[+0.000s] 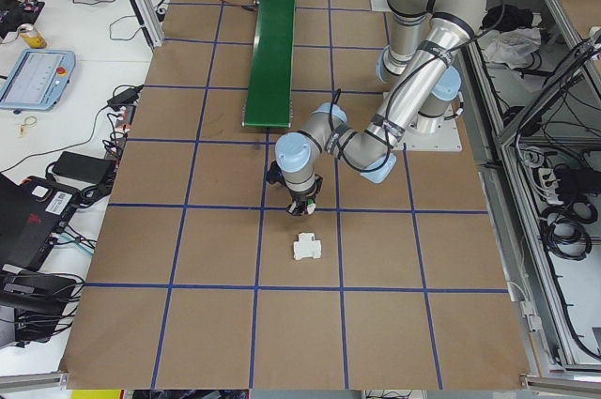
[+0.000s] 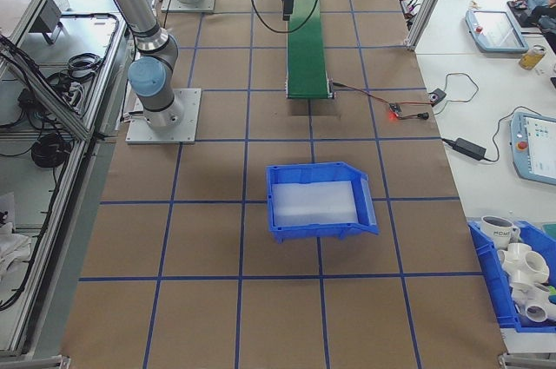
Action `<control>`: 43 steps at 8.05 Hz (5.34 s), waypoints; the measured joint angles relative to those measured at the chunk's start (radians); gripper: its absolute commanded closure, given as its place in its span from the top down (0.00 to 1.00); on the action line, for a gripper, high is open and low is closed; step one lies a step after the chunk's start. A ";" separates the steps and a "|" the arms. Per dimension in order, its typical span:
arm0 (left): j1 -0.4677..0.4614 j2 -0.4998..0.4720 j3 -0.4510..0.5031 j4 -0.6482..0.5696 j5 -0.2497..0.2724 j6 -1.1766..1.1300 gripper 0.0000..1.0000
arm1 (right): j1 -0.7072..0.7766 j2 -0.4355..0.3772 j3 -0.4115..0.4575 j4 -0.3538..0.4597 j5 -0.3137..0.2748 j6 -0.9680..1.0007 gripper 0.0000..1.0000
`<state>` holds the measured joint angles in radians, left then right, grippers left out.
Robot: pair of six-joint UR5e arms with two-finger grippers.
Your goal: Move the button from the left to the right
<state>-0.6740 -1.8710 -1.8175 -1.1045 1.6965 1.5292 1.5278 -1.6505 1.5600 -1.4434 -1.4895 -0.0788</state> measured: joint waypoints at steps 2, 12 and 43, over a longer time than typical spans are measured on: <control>-0.078 0.094 0.003 -0.096 -0.029 -0.103 0.00 | 0.000 0.000 0.000 -0.001 0.000 0.000 1.00; -0.551 0.166 0.010 -0.124 -0.151 -0.968 0.00 | -0.001 0.000 0.000 -0.002 0.000 0.001 1.00; -0.790 0.364 0.092 -0.412 -0.075 -1.337 1.00 | 0.071 0.360 0.079 -0.407 0.040 -0.102 1.00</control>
<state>-1.4636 -1.5070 -1.7253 -1.5167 1.6219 0.1926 1.5991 -1.2909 1.6391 -1.8502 -1.4495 -0.1812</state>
